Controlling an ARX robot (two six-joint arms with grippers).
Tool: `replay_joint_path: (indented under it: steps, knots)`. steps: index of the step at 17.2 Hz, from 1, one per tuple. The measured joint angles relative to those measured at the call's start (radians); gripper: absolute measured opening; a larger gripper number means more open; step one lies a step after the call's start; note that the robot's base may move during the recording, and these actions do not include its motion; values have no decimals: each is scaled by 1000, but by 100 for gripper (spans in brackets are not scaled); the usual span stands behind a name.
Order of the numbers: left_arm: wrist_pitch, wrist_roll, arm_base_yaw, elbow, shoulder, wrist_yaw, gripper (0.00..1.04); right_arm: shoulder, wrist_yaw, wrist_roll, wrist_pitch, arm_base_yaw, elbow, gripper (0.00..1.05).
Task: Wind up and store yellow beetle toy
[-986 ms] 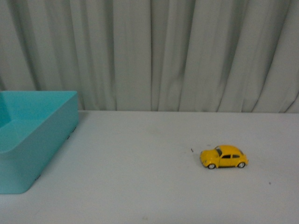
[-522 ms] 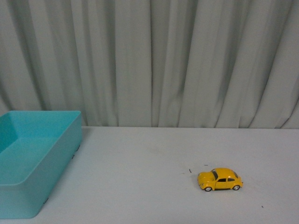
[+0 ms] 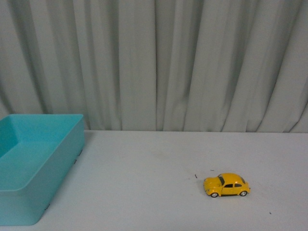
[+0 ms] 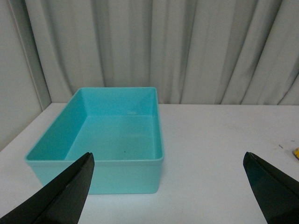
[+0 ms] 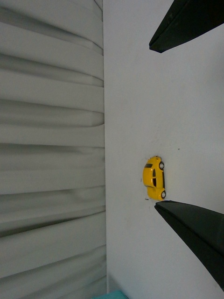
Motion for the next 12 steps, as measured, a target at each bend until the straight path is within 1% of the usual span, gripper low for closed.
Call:
replay_joint_path:
  steps: [12]
  knots:
    - [0, 0, 0, 0, 0, 0, 98, 0, 0, 0, 0, 0, 0, 98]
